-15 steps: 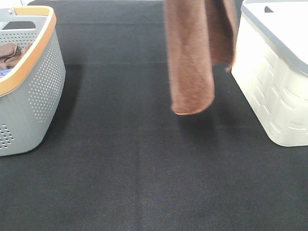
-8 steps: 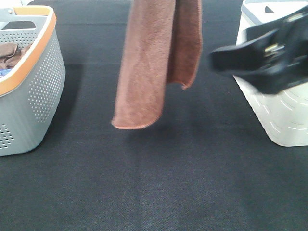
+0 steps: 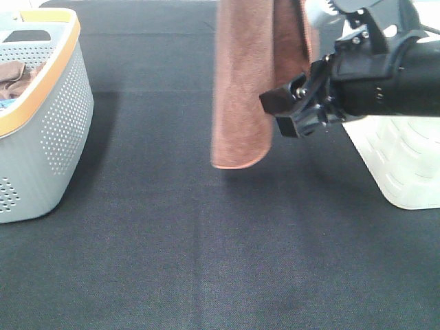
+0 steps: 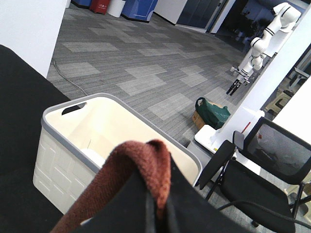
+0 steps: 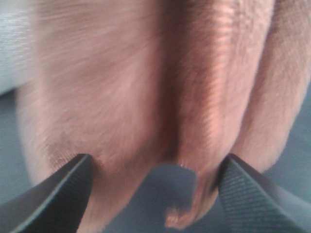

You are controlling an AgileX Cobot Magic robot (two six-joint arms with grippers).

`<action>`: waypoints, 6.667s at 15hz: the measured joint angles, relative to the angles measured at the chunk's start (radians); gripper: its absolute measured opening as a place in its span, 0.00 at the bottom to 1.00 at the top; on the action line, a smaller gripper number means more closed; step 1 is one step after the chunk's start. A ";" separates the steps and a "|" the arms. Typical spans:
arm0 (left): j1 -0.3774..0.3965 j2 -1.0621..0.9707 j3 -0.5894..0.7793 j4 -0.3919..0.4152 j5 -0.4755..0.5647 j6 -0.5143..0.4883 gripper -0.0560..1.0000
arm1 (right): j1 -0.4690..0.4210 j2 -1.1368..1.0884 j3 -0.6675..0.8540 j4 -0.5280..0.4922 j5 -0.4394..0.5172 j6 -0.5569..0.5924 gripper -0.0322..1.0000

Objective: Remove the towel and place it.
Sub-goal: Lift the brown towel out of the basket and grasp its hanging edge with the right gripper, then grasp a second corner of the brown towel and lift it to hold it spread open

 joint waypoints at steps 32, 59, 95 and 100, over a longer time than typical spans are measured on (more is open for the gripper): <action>0.273 0.190 0.000 0.748 -0.062 -0.412 0.05 | 0.003 0.297 -0.443 0.005 -0.295 -0.178 0.03; 0.082 0.009 0.000 0.520 -0.168 -0.302 0.05 | 0.003 0.374 -0.444 0.130 0.352 -0.042 0.52; 0.082 0.009 0.000 0.490 -0.217 -0.278 0.05 | 0.003 0.219 -0.403 0.048 0.447 0.154 0.68; 0.082 0.009 0.000 0.483 -0.217 -0.278 0.05 | 0.003 0.249 -0.403 0.117 0.394 0.067 0.68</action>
